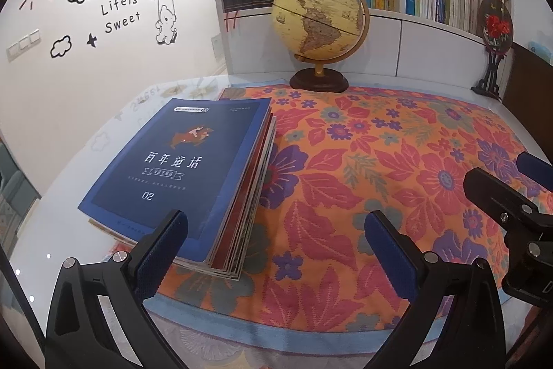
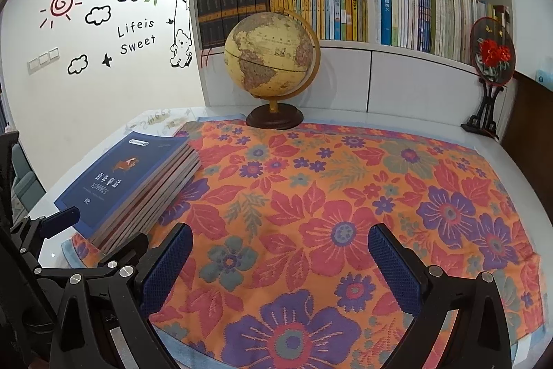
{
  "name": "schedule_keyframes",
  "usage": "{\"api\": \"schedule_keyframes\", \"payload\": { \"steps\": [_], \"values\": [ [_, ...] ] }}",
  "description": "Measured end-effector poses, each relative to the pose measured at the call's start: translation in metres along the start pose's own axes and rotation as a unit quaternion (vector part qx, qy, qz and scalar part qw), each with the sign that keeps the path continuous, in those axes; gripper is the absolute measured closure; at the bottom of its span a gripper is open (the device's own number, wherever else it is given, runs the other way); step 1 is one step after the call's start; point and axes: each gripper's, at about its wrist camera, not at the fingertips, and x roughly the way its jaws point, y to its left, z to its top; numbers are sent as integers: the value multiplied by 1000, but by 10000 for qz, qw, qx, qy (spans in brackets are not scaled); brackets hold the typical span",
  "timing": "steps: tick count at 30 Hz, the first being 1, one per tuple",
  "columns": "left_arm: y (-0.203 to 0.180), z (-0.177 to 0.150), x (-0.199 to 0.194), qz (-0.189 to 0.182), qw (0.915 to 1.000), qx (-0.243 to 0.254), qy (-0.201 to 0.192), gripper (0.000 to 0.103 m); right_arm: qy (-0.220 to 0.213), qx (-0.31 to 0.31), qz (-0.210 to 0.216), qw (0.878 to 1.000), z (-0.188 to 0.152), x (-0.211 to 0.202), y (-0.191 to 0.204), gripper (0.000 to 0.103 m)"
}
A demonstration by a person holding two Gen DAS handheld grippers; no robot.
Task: Organize books
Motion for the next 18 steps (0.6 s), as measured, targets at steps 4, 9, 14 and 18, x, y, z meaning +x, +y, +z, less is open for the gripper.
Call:
{"api": "schedule_keyframes", "payload": {
  "steps": [4, 9, 14, 18],
  "values": [
    [-3, -1, 0, 0, 10000, 61, -15, 0, 12, 14, 10, 10000, 0, 1, -1, 2],
    [-6, -1, -1, -79, 9999, 102, -41, 0, 24, 9, 26, 10000, 0, 1, -1, 2],
    [-8, -1, -1, -94, 9999, 115, -52, 0, 40, 11, 33, 10000, -1, 2, -1, 2],
    [-8, -1, -1, -65, 9999, 145, -56, 0, 47, 6, 35, 10000, -1, 3, -1, 2]
  ]
}}
